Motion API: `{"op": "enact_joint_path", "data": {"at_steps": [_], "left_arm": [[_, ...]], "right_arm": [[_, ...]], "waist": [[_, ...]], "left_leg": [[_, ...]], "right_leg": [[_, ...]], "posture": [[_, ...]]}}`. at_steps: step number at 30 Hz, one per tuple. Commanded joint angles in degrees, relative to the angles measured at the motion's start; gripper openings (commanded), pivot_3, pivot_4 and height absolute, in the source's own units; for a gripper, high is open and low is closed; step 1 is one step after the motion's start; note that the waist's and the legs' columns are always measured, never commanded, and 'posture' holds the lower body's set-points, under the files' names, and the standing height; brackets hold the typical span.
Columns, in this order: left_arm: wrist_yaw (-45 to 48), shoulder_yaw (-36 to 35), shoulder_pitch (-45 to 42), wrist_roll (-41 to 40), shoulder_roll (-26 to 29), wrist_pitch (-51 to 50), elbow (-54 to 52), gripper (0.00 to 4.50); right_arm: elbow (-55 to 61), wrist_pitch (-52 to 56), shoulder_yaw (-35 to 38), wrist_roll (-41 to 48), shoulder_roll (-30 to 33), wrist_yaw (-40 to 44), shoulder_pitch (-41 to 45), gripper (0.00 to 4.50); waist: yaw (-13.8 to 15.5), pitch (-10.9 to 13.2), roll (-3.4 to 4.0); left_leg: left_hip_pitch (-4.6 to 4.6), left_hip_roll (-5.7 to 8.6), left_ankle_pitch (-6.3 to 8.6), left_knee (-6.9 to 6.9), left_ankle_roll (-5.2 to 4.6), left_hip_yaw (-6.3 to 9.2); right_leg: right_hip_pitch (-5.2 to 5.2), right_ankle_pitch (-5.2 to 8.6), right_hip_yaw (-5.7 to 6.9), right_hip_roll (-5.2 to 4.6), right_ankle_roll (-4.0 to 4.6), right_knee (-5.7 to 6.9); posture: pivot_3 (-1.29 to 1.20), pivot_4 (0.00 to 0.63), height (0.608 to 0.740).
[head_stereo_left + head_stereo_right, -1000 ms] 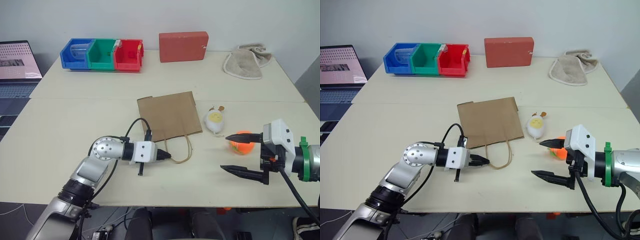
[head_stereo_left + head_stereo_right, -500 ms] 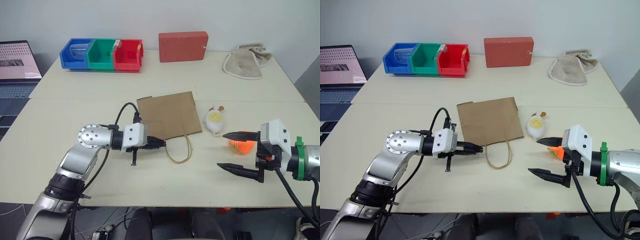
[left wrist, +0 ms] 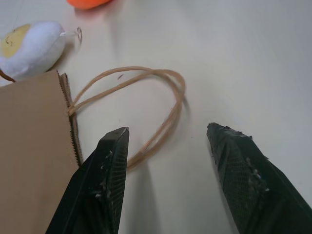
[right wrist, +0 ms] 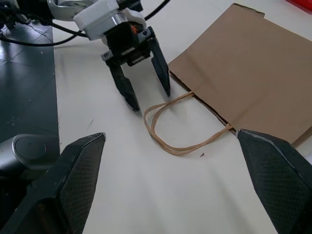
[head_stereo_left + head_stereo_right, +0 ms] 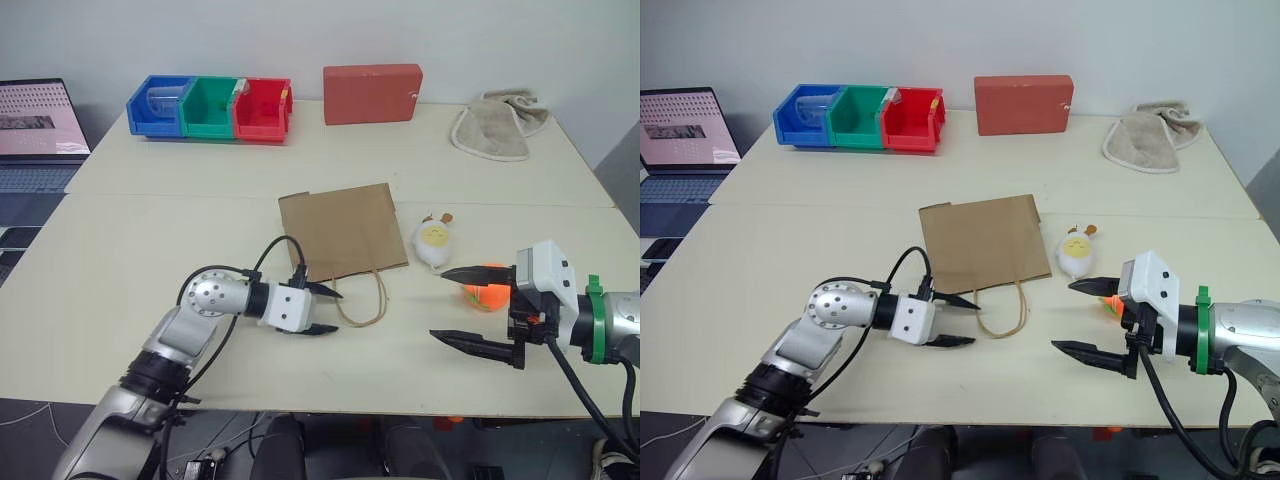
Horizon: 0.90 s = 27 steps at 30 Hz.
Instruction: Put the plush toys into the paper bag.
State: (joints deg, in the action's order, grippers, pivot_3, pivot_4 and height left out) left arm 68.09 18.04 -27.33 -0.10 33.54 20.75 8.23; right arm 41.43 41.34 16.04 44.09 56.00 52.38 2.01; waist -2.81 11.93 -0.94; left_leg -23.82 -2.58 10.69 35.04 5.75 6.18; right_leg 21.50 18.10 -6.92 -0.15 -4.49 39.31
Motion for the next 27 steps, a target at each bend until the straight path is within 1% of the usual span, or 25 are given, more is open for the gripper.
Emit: {"op": "enact_joint_path", "data": {"at_steps": [1,4,5,6,9,10,11,12,13,15,16,19,21,26,27], "left_arm": [[-1.0,0.1,-1.4,-0.2,-1.0,0.9,0.4,2.74],[-1.1,0.6,-1.6,0.1,-1.6,1.3,0.9,2.74],[-1.2,0.7,-1.7,0.2,-1.8,1.5,1.1,2.36],[-1.1,1.0,-1.9,0.6,-1.9,2.0,1.5,2.17],[-1.2,1.4,-2.1,1.2,-2.1,3.2,2.7,1.29],[-1.2,1.5,-2.2,1.3,-2.1,3.4,3.0,0.91],[-1.2,1.6,-2.3,1.2,-2.2,3.3,3.3,0.65],[-0.9,1.7,-2.5,1.0,-2.2,3.3,3.3,0.28],[-0.8,1.8,-2.5,0.9,-2.1,3.2,3.3,0.03],[0.0,1.9,-2.5,0.1,-2.0,2.5,2.9,0.03],[1.0,1.6,-2.3,-1.6,-1.8,0.2,1.8,0.03],[3.6,-0.6,-2.4,-7.5,-0.7,-9.8,-2.5,0.03],[3.9,-2.2,-2.9,-10.0,0.1,-14.7,-4.0,0.03],[3.5,-6.9,-4.6,-18.8,1.6,-31.7,-9.1,0.03],[2.9,-8.6,-5.0,-22.1,1.8,-37.1,-10.3,0.01]], "right_arm": [[1.8,0.2,0.8,1.3,0.9,-0.2,0.4,4.5],[2.0,0.5,1.2,1.4,0.9,-0.3,0.1,4.5],[2.0,0.6,1.2,1.4,0.9,-0.3,0.1,4.5],[2.1,0.6,1.2,1.3,0.9,-0.3,0.0,4.5],[2.2,0.6,1.2,1.4,0.8,-0.5,0.0,4.5],[2.2,0.6,1.3,1.4,0.7,-0.5,-0.1,4.5],[2.2,0.7,1.3,1.5,0.7,-0.6,-0.1,4.5],[2.3,0.7,1.2,1.5,0.7,-0.6,-0.1,4.5],[2.3,0.7,1.2,1.5,0.7,-0.6,-0.1,4.5],[2.3,0.7,1.2,1.5,0.6,-0.8,-0.1,4.5],[2.4,0.7,1.2,1.5,0.6,-0.8,-0.1,4.5],[2.8,0.8,0.7,1.6,-0.1,-2.0,0.2,4.5],[3.0,1.2,-0.2,1.4,-0.8,-3.7,0.9,4.5],[3.4,1.2,-3.8,1.3,-2.7,-6.0,2.7,4.5],[3.1,0.9,-5.5,0.9,-4.5,-7.3,4.0,4.33]], "waist": [[0.0,0.0,0.0],[-0.2,0.0,0.0],[-0.2,0.0,0.0],[-0.1,0.0,0.0],[-0.1,0.0,0.0],[-0.1,0.0,0.0],[-0.1,0.0,0.0],[-0.1,0.0,0.0],[-0.1,0.0,0.0],[-0.1,0.0,0.0],[-0.1,0.0,0.0],[-0.1,0.0,0.0],[-0.2,0.0,0.0],[-0.4,0.0,0.0],[-0.4,0.0,0.0]], "left_leg": [[0.0,0.0,0.0,0.0,0.0,0.0],[0.02,-0.01,0.0,-0.02,0.0,0.02],[0.03,-0.01,0.0,-0.02,0.0,0.02],[0.03,-0.01,0.0,-0.02,0.0,0.03],[0.03,0.0,0.0,0.0,0.0,0.03],[0.03,0.0,0.0,0.01,0.0,0.03],[0.03,0.0,0.0,0.01,0.0,0.03],[0.03,0.0,0.0,0.01,0.0,0.03],[0.03,0.0,0.0,0.01,0.0,0.04],[0.03,0.0,0.0,0.0,0.0,0.04],[0.03,0.0,0.0,0.0,0.0,0.04],[0.03,0.0,0.0,0.01,0.0,0.05],[0.03,0.0,0.0,0.0,0.0,0.05],[0.04,-0.01,0.0,0.0,0.0,0.08],[0.02,-0.01,0.0,0.0,0.0,0.09]], "right_leg": [[0.0,0.0,0.01,0.0,-0.01,0.0],[0.01,-0.01,0.02,0.0,-0.01,0.03],[0.01,-0.01,0.02,0.0,-0.01,0.05],[0.0,-0.01,0.03,0.0,-0.01,0.05],[-0.03,-0.01,0.02,0.0,-0.01,0.04],[-0.04,-0.01,0.02,0.0,-0.01,0.03],[-0.04,-0.01,0.02,0.0,-0.01,0.03],[-0.04,-0.01,0.02,0.0,-0.01,0.03],[-0.03,-0.01,0.03,0.0,-0.01,0.03],[-0.04,-0.01,0.03,0.0,-0.01,0.03],[-0.03,-0.01,0.03,0.0,-0.01,0.03],[-0.03,-0.01,0.04,0.0,-0.01,0.05],[-0.04,-0.01,0.03,0.0,-0.02,0.05],[-0.03,0.01,0.06,0.01,-0.04,0.08],[-0.03,0.01,0.07,0.02,-0.04,0.07]], "posture": [[0.0,0.15,0.74],[0.0,0.15,0.74],[0.0,0.15,0.74],[0.0,0.15,0.74],[0.0,0.15,0.74],[0.0,0.15,0.74],[0.0,0.15,0.74],[0.0,0.15,0.74],[0.0,0.15,0.74],[0.0,0.15,0.74],[0.0,0.15,0.74],[0.0,0.15,0.74],[0.0,0.15,0.74],[0.0,0.15,0.74],[0.0,0.15,0.74]]}}
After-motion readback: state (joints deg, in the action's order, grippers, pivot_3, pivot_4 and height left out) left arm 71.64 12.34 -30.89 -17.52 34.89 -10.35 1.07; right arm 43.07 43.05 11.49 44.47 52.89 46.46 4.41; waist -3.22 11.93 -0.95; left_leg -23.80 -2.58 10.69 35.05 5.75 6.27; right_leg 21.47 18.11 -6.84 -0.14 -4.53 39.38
